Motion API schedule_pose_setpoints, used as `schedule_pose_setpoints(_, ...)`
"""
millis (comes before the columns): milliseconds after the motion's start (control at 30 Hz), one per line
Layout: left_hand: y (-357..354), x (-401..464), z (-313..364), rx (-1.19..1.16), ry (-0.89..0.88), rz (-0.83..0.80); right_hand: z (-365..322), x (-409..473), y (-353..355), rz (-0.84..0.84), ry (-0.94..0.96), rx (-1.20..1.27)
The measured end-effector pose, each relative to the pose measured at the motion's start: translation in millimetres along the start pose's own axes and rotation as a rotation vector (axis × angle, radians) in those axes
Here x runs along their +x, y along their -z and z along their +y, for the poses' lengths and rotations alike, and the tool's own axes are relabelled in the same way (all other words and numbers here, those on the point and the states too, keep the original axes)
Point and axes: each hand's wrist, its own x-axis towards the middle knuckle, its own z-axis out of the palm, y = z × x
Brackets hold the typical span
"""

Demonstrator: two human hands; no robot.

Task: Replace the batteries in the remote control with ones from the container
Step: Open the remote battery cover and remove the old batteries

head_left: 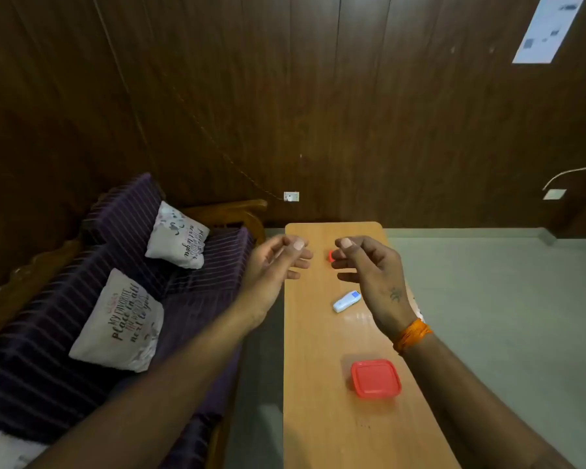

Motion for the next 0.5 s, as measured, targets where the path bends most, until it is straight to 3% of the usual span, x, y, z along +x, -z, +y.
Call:
schedule_pose_setpoints(267,-29,85,-38,0.016,0.012,-0.090,46,62,9,0.083,-0.067,-0.050)
schedule_pose_setpoints(500,-45,191,-71,0.027,0.033,-0.277,87,131,-6,0.272,-0.131,-0.098)
